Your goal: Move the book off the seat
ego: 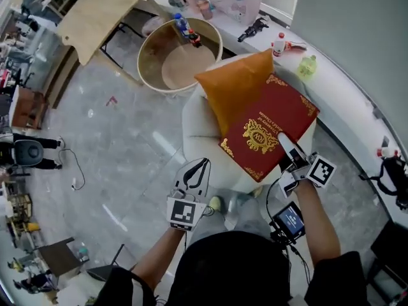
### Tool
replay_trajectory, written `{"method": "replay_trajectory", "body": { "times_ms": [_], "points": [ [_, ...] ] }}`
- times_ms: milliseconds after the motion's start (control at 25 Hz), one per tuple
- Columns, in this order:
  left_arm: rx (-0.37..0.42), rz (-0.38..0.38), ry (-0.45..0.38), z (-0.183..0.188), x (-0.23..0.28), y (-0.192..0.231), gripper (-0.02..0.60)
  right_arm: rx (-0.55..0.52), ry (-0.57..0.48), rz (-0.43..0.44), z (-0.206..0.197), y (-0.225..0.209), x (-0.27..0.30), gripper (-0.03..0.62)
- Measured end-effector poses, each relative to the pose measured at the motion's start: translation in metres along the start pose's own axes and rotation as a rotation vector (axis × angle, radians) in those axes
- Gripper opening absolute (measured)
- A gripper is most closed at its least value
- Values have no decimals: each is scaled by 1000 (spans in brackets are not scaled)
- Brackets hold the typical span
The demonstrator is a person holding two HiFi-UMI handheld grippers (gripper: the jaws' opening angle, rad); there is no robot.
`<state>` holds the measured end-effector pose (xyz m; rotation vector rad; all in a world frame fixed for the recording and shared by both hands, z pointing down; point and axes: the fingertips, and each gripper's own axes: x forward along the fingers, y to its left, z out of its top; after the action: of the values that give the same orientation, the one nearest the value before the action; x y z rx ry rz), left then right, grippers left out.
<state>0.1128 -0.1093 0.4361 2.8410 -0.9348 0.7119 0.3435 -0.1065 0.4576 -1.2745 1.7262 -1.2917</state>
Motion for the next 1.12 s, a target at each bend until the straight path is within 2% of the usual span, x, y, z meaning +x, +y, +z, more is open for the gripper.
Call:
{"method": "replay_trajectory", "body": {
  "times_ms": [120, 320, 480, 640, 720, 840, 1120],
  "points": [
    [-65, 80, -20, 3, -29, 16, 15, -15, 27, 47, -6, 29, 18, 247],
    [-98, 216, -55, 4, -74, 43, 15, -16, 83, 118, -20, 69, 56, 247],
    [-106, 328, -58, 3, -107, 72, 15, -3, 130, 138, -33, 93, 80, 247],
    [-148, 422, -82, 12, -139, 105, 15, -4, 173, 149, -49, 115, 99, 247],
    [-147, 443, -98, 16, -151, 120, 15, -20, 196, 155, -61, 125, 111, 247],
    [-155, 433, -134, 7, -162, 141, 14, -27, 210, 157, -82, 137, 133, 247],
    [-163, 443, -143, -22, -191, 224, 15, -38, 178, 138, -126, 153, 188, 247]
  ]
}}
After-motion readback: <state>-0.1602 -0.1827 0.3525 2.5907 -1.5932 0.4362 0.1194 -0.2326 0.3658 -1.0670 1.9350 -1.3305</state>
